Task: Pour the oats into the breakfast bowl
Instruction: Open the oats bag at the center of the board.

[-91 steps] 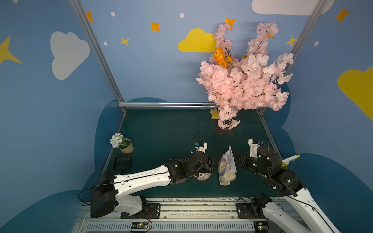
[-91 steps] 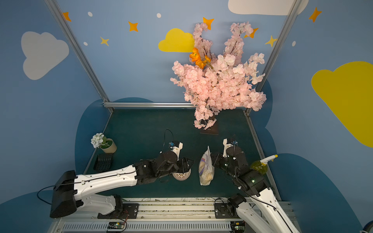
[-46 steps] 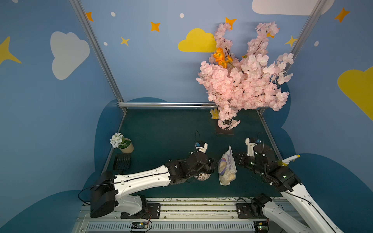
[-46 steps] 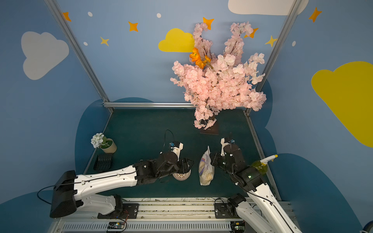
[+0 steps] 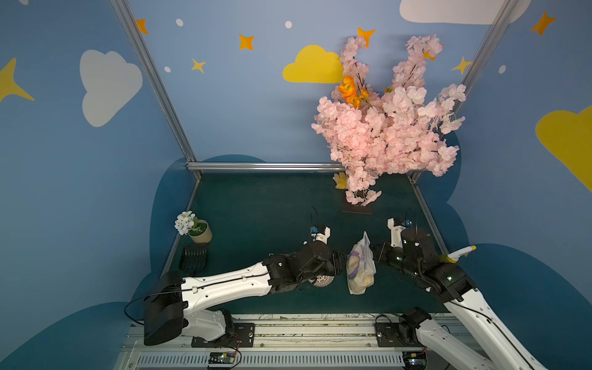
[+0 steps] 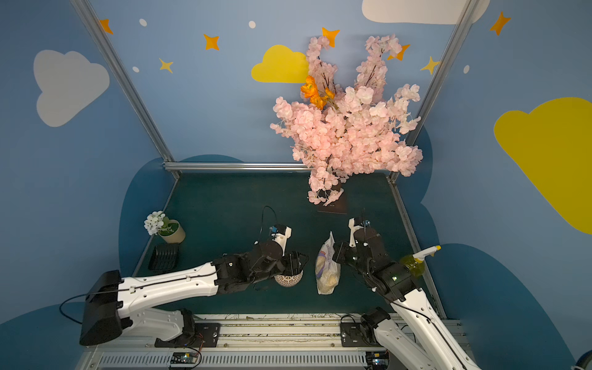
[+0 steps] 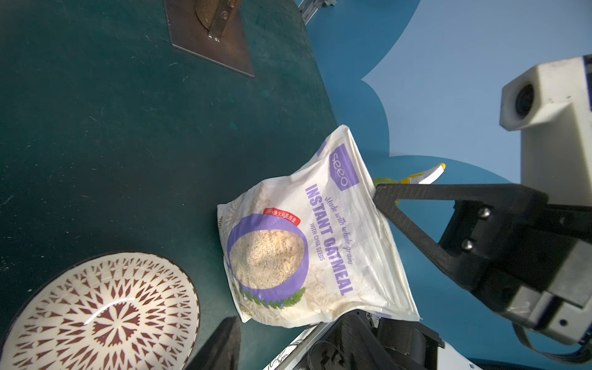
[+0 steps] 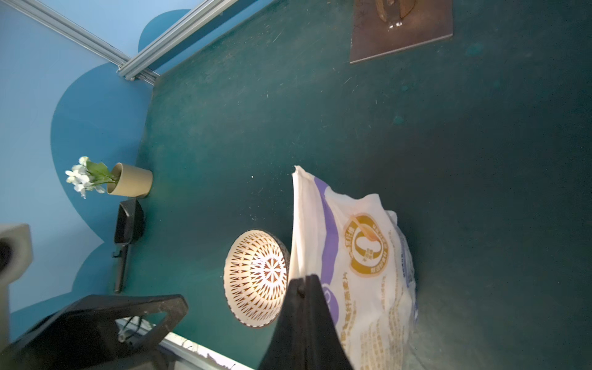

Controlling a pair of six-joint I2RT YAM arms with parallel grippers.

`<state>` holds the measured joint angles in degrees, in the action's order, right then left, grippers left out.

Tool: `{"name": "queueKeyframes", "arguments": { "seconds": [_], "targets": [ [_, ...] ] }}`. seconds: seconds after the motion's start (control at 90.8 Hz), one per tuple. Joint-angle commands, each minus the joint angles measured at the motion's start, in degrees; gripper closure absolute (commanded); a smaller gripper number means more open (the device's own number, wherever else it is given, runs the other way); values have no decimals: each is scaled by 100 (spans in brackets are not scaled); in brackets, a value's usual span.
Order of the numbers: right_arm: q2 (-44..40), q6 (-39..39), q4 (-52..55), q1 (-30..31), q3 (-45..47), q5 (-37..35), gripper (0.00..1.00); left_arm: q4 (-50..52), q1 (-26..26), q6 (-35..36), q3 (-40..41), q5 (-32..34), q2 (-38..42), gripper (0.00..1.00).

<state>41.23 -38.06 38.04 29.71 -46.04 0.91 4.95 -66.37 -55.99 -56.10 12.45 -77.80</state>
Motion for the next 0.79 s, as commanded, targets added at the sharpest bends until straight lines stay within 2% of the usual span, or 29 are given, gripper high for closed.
{"name": "queueKeyframes", "arguments": {
  "seconds": [0.0, 0.231, 0.452, 0.782],
  "targets": [
    [-23, 68, -14, -41, -101, 9, 100, -3, -16, 11, -246, 8, -126, 45],
    [-60, -168, -186, -123, -2, 431, 100, -68, -74, 69, -762, -61, -613, 46],
    [-218, -264, -194, -178, 102, 475, 100, -225, -148, 13, -1235, 210, -1192, 62],
    [-345, -364, -190, -224, 200, 501, 100, -532, -277, -18, -1446, 238, -1526, 62]
  ]
}}
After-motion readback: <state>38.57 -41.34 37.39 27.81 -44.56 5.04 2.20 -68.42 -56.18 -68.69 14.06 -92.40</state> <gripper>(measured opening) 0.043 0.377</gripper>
